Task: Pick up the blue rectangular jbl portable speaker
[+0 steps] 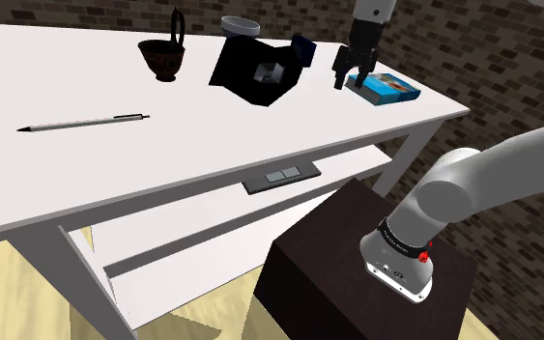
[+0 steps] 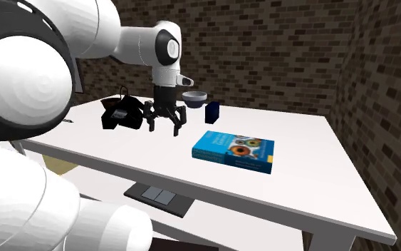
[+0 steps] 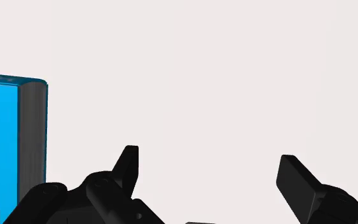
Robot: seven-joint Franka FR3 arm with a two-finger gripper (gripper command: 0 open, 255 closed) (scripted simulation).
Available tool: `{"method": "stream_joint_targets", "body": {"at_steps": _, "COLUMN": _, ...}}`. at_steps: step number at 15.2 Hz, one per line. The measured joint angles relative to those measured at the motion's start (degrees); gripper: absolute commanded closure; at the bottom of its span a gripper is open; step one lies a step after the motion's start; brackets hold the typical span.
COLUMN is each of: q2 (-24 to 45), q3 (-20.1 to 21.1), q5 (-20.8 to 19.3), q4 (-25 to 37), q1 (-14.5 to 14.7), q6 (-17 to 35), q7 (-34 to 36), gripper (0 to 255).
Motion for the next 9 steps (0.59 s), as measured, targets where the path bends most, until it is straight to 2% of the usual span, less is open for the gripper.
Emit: {"method": "stream_joint_targets", "body": {"at_steps": 9, "q2": 17.7, "q3": -3.5, "q5": -0.8, "q4": 16.8, "q1": -0.7, "q6": 4.0, "q7": -5.0, "gripper": 0}}
